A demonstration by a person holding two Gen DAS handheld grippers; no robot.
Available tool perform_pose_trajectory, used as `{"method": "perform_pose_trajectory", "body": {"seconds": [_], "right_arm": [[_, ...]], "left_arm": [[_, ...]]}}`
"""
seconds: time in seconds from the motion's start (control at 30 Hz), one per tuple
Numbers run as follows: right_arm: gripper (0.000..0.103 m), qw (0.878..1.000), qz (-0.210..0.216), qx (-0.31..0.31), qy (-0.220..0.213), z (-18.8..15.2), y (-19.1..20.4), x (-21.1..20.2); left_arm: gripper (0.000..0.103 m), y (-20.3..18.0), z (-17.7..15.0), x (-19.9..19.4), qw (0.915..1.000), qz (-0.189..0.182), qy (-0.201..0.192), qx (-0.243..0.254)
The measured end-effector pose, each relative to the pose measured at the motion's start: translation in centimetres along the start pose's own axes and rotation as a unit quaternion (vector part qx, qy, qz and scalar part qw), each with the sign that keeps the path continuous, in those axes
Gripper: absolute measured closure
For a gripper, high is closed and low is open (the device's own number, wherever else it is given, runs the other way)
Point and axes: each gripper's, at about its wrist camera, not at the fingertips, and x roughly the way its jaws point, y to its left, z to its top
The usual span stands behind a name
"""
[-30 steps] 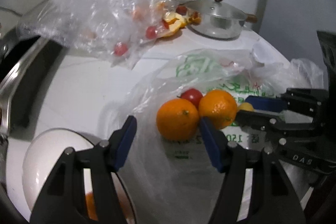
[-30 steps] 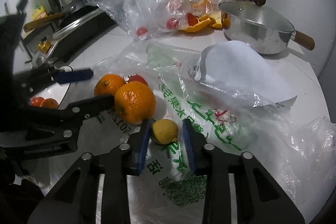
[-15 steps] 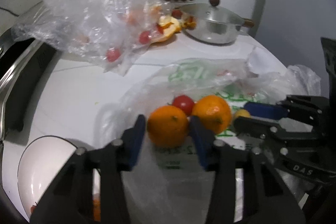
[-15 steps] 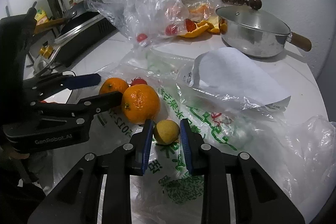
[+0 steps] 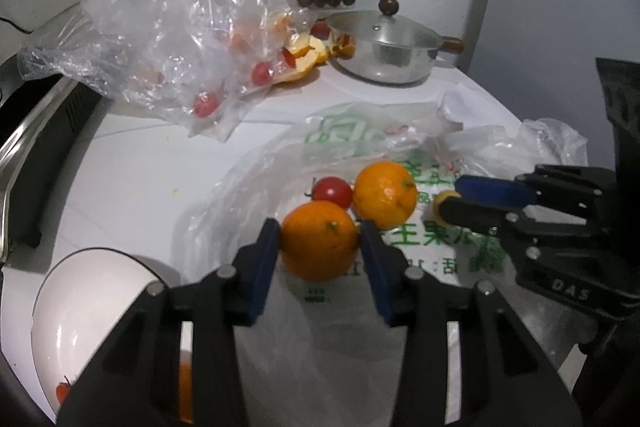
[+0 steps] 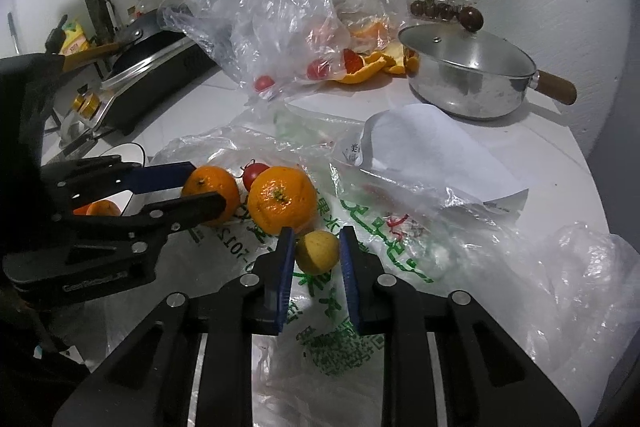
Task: Organize fruits
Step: 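Grasp an orange with the left tool while the right tool grasps a yellow fruit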
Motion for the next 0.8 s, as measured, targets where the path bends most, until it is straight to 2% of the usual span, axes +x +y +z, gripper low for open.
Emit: {"method": "perform_pose_trajectory", "body": {"seconds": [0.3,0.5,0.8], "right_arm": [[0.079,1.000,0.002,0.006,0.009,-0.2,0.2,0.4],[0.077,1.000,0.000,0.003,0.021,0.3,0.2,1.4],[0.076,1.000,-0.002,-0.009,0.026,0.2,0.5,1.7]], "left_arm": [[0.059,-0.3,-0.6,0.3,0.9997,-0.005,0.019,0.017],[0.053,-0.2,-0.3,1.6,0.9992,0.007,0.035,0.016],[0.058,-0.3,-0.5,1.4,0.9994,-0.008,0.023,0.024]]}}
